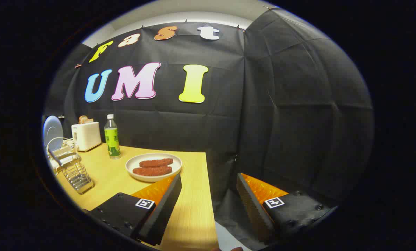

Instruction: Take the plate from the dish rack, then take the spoon from the basket and place it into the plate.

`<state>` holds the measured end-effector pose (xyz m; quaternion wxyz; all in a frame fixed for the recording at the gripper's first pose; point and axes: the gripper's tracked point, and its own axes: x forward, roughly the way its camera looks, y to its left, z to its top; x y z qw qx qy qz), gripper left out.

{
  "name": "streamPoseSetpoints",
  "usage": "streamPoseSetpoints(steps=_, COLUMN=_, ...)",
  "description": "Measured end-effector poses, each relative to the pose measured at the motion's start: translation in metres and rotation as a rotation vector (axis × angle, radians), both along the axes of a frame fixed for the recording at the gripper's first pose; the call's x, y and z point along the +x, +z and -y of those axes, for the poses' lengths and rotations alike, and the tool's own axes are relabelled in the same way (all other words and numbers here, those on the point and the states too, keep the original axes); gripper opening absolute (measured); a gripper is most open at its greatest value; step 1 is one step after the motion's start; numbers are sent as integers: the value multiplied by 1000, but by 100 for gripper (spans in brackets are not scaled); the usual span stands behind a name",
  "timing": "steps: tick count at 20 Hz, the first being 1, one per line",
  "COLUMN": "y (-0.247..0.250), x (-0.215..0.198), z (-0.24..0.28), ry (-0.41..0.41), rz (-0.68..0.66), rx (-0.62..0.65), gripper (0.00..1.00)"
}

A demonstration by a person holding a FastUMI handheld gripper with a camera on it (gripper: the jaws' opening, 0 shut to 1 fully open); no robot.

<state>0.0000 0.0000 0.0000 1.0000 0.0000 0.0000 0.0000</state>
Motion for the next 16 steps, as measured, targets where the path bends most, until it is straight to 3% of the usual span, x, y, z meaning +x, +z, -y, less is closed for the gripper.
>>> streamPoseSetpoints(steps=3, y=102, x=-27, z=-13, ry=32, rz=127, rx=15, gripper=98)
streamPoseSetpoints(steps=5, y=168, x=-73, z=-29, ry=29, rz=203, rx=-26, gripper=98)
streamPoseSetpoints(steps=7, y=203, x=-115, z=-58, ry=11, rz=202, rx=-60, gripper=98)
streamPoseSetpoints(steps=11, y=227, x=-183, z=-145, ry=-53, rz=108, rx=49, gripper=98)
streamPoseSetpoints(steps=16, y=214, x=-202, z=-265, ry=-55, rz=31, rx=237, gripper=98)
